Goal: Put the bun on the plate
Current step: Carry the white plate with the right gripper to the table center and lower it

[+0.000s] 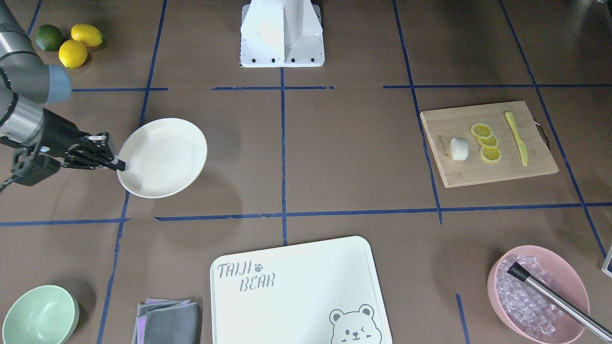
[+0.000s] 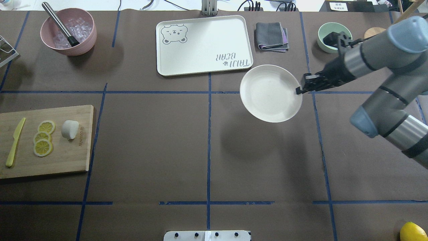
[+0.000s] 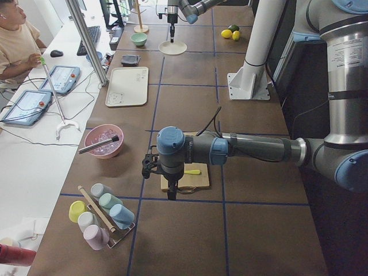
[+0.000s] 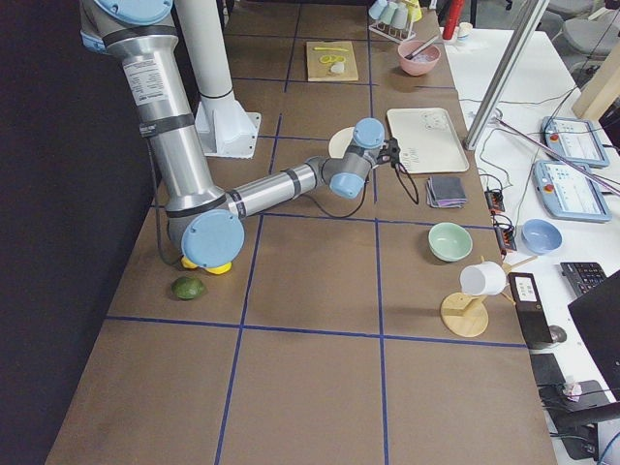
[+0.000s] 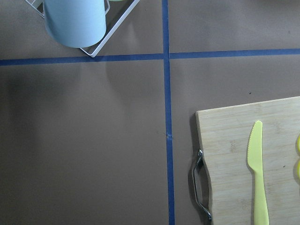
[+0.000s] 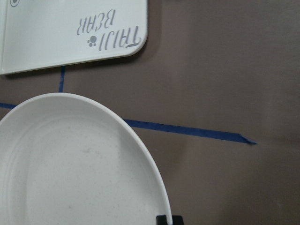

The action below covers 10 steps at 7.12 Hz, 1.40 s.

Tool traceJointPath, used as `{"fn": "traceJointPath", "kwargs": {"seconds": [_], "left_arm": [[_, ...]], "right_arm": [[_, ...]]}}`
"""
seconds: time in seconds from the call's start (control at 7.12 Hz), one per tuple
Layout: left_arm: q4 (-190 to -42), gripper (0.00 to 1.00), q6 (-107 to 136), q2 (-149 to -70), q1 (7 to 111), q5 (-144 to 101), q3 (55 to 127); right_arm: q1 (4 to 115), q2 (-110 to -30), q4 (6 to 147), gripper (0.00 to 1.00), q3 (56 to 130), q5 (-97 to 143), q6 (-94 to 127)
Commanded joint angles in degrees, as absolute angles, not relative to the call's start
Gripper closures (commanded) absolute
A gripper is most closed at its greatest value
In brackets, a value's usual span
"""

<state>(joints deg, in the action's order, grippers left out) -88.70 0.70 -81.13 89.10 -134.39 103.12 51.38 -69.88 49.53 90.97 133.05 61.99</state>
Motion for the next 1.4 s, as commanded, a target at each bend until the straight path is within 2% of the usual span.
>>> {"fn": "traceJointPath", "kwargs": {"seconds": [0.0,0.42,0.7,0.84,0.98,1.26], "left_arm": [[-88.77,0.00,0.70,-81.21,89.12,-134.38,103.18],[-88.77,0.00,0.70,-81.21,89.03,-134.38,103.10],[-88.77,0.00,0.70,-81.21,89.03,-134.38,103.10],[-88.86,0.00,0.70,-81.21,89.03,-134.38,103.10],[-88.86,0.00,0.70,-81.21,89.03,-134.38,103.18],[-88.86,0.00,0.70,-81.30,88.86,-134.38,103.10]], "right_arm": [[40.74,-61.99,54.75,1.00,87.92,117.84,68.17],[31.59,-60.82,54.67,0.99,87.45,110.96,73.30],[30.76,-60.82,54.58,0.96,87.45,109.34,73.30],[30.67,-60.82,54.58,0.66,87.45,109.34,73.65],[30.67,-60.73,54.84,0.01,87.45,109.34,76.26],[32.76,-60.12,55.89,0.00,87.71,110.99,77.52]]}}
